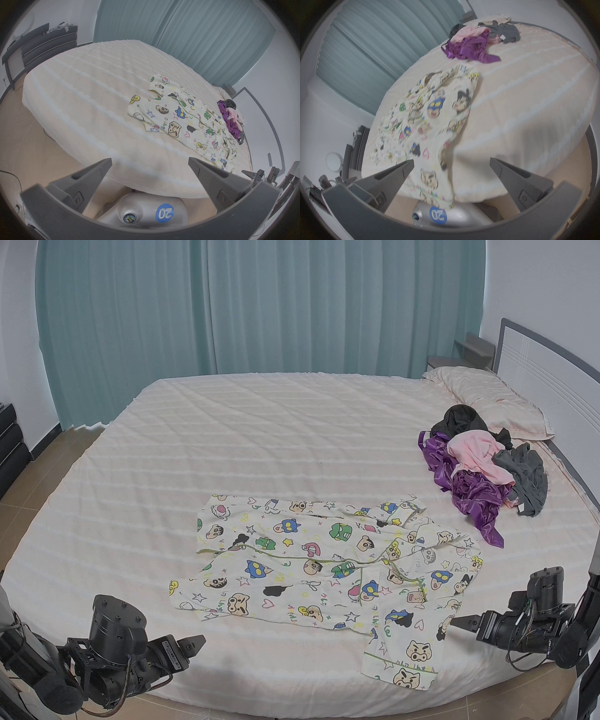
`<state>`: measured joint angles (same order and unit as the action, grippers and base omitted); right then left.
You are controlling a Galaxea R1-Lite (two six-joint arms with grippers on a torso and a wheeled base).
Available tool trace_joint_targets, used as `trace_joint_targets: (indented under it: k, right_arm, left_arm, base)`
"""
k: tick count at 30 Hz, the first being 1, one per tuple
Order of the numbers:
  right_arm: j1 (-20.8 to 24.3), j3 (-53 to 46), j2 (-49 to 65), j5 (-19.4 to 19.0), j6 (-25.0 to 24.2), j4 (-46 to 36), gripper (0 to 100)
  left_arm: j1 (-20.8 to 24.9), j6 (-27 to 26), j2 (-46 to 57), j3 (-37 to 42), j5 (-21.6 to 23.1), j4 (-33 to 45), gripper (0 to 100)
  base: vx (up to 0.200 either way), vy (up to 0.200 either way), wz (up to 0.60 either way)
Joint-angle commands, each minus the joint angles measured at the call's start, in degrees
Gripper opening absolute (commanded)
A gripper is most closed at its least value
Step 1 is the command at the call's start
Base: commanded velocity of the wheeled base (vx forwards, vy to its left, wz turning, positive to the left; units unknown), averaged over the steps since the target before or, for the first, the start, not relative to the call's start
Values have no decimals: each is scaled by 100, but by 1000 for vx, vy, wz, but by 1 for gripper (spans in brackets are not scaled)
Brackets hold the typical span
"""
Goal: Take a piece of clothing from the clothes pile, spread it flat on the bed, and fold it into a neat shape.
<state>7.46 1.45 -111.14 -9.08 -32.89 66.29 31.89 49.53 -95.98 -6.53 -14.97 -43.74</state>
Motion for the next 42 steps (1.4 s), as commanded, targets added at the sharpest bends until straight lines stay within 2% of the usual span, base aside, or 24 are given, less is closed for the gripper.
trace_joint_targets:
  k: [1, 8, 10, 13, 17, 29, 30, 42]
  right_arm:
    - [722, -145, -162, 56, -130, -117, 100]
    - [1267, -136, -848, 152, -209, 358, 100]
    - [1434, -110, -1120, 267, -385, 710, 100]
    - [1706, 4, -1692, 732, -446, 1422, 100]
    - [2040, 154, -2236, 1128, -455, 1773, 100]
    - [2075, 655, -2307, 1181, -464, 1808, 100]
    - [2066, 690, -2298, 1189, -464, 1808, 0]
    - [1926, 277, -2069, 1181, -473, 1870, 0]
  left_arm:
    - [28, 30, 97, 144, 3, -12, 100]
    - [28, 30, 97, 117, 3, -38, 100]
    - [19, 30, 97, 108, 3, -38, 100]
    - [28, 30, 97, 100, 3, -38, 100]
    - [19, 30, 79, 91, 12, -38, 100]
    - [10, 30, 62, 82, -6, -38, 100]
    - [10, 30, 62, 82, -6, -38, 100]
    - [1, 22, 79, 100, -15, -38, 100]
  base:
    - [-200, 0, 0]
    - [-29, 0, 0]
    - [0, 0, 0]
    - [0, 0, 0]
    - [0, 0, 0]
    - [0, 0, 0]
    - [0, 0, 0]
    - [0, 0, 0]
